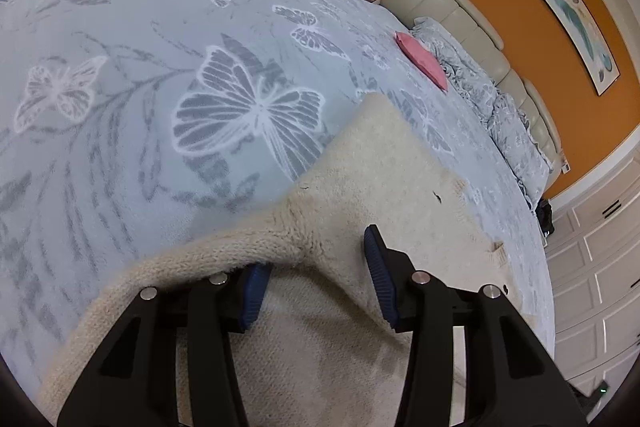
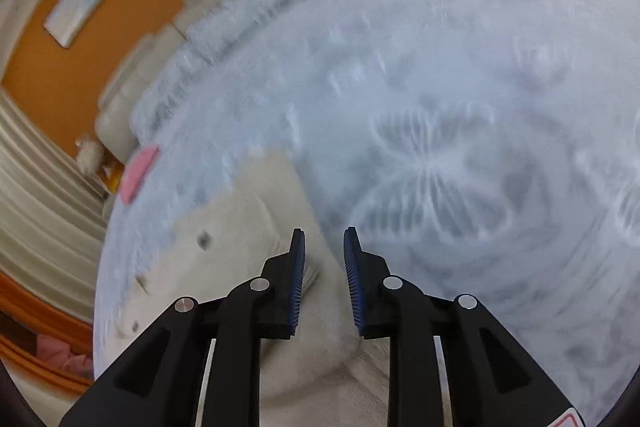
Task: Fold small clothes
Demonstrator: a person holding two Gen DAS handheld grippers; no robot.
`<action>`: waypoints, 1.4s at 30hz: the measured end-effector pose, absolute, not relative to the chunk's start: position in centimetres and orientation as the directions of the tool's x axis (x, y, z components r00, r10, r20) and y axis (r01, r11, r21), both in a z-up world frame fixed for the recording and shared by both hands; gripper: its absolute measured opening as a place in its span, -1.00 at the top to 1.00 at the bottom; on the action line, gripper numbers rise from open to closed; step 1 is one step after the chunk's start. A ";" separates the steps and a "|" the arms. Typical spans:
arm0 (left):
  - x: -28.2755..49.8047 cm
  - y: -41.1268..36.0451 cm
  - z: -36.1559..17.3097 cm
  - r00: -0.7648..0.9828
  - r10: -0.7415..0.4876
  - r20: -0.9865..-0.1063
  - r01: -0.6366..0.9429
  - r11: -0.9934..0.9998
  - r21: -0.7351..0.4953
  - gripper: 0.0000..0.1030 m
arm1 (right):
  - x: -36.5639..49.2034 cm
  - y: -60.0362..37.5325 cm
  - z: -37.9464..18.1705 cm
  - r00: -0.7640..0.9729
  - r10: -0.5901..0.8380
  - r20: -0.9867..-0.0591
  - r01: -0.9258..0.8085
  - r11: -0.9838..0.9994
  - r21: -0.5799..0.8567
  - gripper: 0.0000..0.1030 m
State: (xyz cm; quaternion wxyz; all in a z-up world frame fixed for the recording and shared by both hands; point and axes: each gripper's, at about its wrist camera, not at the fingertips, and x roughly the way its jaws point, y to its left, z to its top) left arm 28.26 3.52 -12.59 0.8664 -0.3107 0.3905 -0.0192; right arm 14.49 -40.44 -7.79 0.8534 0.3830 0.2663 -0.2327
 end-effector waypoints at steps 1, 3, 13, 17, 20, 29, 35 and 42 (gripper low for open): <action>28.3 3.5 -12.6 0.694 -0.276 -0.665 -0.210 0.806 -0.553 0.14 | 15.0 -39.7 -7.0 0.773 -0.163 -0.613 0.552 0.651 0.522 0.58; 28.3 3.5 -12.6 0.693 -0.272 -0.668 -0.207 0.813 -0.545 0.14 | 17.0 -38.0 -6.6 0.792 -0.055 -0.608 0.448 0.728 0.519 0.60; 28.3 2.9 -12.5 0.688 -0.248 -0.682 -0.198 0.840 -0.505 0.14 | 16.7 -38.5 -9.0 0.726 0.031 -0.687 0.473 0.703 0.531 0.83; 28.3 2.7 -12.5 0.687 -0.235 -0.688 -0.191 0.855 -0.482 0.13 | 19.3 -37.7 -11.0 0.660 0.124 -0.741 0.424 0.752 0.504 0.95; 28.3 2.8 -12.5 0.686 -0.238 -0.687 -0.188 0.855 -0.484 0.13 | 18.5 -39.6 -11.2 0.670 0.087 -0.737 0.472 0.717 0.514 1.00; 28.2 2.6 -12.5 0.686 -0.224 -0.693 -0.192 0.862 -0.470 0.12 | 25.6 -27.3 -6.7 0.638 0.349 -0.687 0.125 0.833 0.539 0.79; 28.0 2.5 -12.5 0.687 -0.227 -0.691 -0.191 0.861 -0.472 0.11 | 32.4 -23.3 -9.9 0.546 0.354 -0.759 0.043 0.894 0.447 1.00; 28.0 2.4 -12.4 0.686 -0.224 -0.692 -0.192 0.862 -0.469 0.08 | 22.8 -40.3 -10.0 0.613 0.058 -0.788 0.456 0.789 0.412 1.00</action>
